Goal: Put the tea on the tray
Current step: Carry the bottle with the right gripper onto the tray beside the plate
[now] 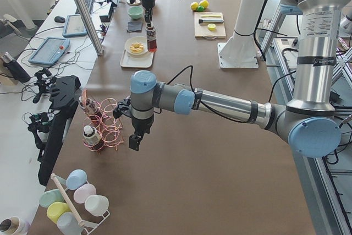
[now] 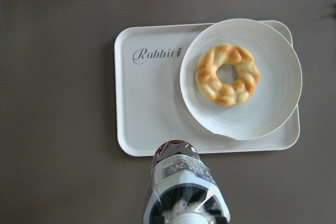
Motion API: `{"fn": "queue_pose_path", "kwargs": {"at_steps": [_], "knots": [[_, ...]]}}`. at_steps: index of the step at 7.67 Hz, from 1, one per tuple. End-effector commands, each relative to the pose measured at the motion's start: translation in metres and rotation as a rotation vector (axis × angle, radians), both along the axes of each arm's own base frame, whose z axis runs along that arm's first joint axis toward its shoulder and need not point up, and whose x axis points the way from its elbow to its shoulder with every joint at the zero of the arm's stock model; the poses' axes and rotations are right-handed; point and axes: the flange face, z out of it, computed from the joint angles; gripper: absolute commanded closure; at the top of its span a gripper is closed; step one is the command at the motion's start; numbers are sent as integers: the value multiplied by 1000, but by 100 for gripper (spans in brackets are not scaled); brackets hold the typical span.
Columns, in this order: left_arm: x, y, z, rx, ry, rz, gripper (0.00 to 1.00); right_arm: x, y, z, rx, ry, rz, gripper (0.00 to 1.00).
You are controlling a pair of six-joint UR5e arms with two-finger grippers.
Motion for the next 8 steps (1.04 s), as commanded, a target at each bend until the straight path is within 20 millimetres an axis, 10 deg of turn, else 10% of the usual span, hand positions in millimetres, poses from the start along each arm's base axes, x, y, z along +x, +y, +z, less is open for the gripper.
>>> {"fn": "queue_pose_path", "kwargs": {"at_steps": [1, 5, 8], "knots": [[-40, 7, 63, -20, 47, 77, 2, -15, -21, 11, 21, -24, 8, 100], [-59, 10, 78, -84, 108, -3, 2, -35, -78, -29, -10, 9, 34, 100], [-63, 11, 78, -83, 108, -10, 2, -54, -111, 13, -2, 15, 32, 100]]}}
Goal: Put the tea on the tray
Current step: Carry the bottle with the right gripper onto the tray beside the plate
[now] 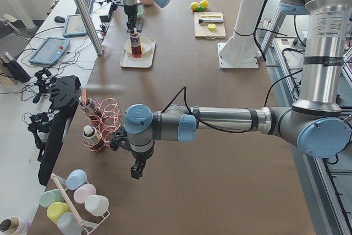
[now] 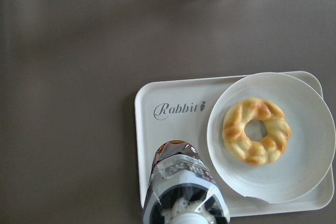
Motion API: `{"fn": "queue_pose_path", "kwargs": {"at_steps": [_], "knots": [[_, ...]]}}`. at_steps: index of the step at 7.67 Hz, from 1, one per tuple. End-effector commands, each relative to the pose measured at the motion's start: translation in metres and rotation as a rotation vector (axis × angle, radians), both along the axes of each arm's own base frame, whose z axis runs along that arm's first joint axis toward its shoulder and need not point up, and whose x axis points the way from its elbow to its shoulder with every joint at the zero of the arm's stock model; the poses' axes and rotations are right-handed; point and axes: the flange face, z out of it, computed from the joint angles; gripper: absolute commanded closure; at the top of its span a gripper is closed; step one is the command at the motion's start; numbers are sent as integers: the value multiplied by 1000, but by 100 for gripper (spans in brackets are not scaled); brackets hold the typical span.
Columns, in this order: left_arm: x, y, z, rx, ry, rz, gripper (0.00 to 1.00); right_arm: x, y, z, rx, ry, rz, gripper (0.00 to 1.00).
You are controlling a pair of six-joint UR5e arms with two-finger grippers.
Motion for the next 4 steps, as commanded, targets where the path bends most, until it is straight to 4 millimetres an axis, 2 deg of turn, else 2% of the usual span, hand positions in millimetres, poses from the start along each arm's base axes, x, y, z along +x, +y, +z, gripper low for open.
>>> {"fn": "queue_pose_path", "kwargs": {"at_steps": [1, 2, 4], "knots": [[-2, 0, 0, 0, 0, -4, 2, -22, -17, 34, -5, 16, -14, 100], [-2, 0, 0, -1, 0, -5, 2, -29, -11, 35, -9, 17, -21, 100], [-2, -7, -5, 5, 0, -5, 2, -32, -8, 34, -10, 15, -26, 100]]}}
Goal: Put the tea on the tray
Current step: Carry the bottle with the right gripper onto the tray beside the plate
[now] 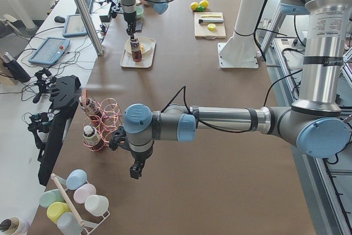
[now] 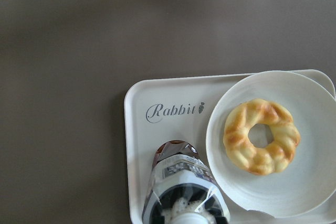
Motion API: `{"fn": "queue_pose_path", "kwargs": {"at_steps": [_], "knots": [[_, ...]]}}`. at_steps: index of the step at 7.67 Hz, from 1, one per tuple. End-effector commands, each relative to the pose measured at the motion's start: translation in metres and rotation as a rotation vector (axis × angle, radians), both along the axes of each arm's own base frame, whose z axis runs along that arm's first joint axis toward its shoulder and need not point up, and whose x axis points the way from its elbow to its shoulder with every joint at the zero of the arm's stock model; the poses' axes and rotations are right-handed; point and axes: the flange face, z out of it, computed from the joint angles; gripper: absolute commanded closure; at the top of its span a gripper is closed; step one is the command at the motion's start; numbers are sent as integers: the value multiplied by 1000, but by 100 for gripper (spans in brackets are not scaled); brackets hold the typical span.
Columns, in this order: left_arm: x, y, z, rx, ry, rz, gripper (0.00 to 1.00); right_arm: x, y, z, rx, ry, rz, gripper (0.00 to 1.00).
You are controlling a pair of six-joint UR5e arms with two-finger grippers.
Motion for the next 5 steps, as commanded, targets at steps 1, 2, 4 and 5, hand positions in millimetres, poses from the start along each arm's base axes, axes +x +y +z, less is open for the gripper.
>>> {"fn": "queue_pose_path", "kwargs": {"at_steps": [1, 2, 4, 5], "knots": [[-1, -7, -4, 4, 0, -2, 2, -5, 3, 2, -1, 0, -7, 100], [-1, -10, -4, 4, 0, -2, 2, -5, 3, 1, -1, -1, -6, 100], [-1, -17, -1, 5, 0, 0, 2, -9, 4, 9, -4, -2, -5, 80], [-1, -18, -1, 5, 0, 0, 2, -10, 5, 9, -2, -3, -5, 1]]}}
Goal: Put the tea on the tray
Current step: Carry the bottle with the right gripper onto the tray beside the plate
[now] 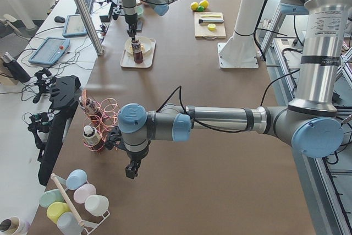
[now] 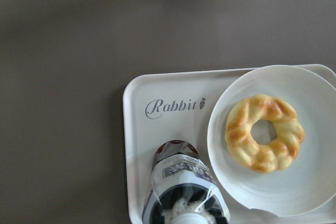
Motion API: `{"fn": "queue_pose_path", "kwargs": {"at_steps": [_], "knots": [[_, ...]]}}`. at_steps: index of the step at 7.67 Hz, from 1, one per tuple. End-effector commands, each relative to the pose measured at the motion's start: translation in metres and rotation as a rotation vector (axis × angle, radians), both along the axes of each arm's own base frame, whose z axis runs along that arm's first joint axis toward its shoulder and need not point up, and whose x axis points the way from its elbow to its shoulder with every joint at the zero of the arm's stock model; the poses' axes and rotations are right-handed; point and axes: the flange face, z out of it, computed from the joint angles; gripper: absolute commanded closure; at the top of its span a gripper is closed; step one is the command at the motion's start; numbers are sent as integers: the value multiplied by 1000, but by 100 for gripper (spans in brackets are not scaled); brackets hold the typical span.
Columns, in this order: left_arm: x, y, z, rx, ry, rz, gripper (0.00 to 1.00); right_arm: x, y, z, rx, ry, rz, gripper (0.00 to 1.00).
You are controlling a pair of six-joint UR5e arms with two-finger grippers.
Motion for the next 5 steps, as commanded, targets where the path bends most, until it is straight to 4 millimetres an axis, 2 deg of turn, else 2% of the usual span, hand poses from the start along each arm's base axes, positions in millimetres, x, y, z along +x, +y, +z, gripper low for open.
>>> {"fn": "queue_pose_path", "kwargs": {"at_steps": [1, 4, 5], "knots": [[-1, -7, -4, 0, 0, -1, 2, -1, 1, 0, 3, -4, 4, 0], [-4, -7, -4, -1, 0, -7, 2, 11, 4, -23, 24, -39, 10, 0], [-10, -2, -1, -2, 2, -21, 2, 23, 8, -35, 1, -67, -7, 0]]}}
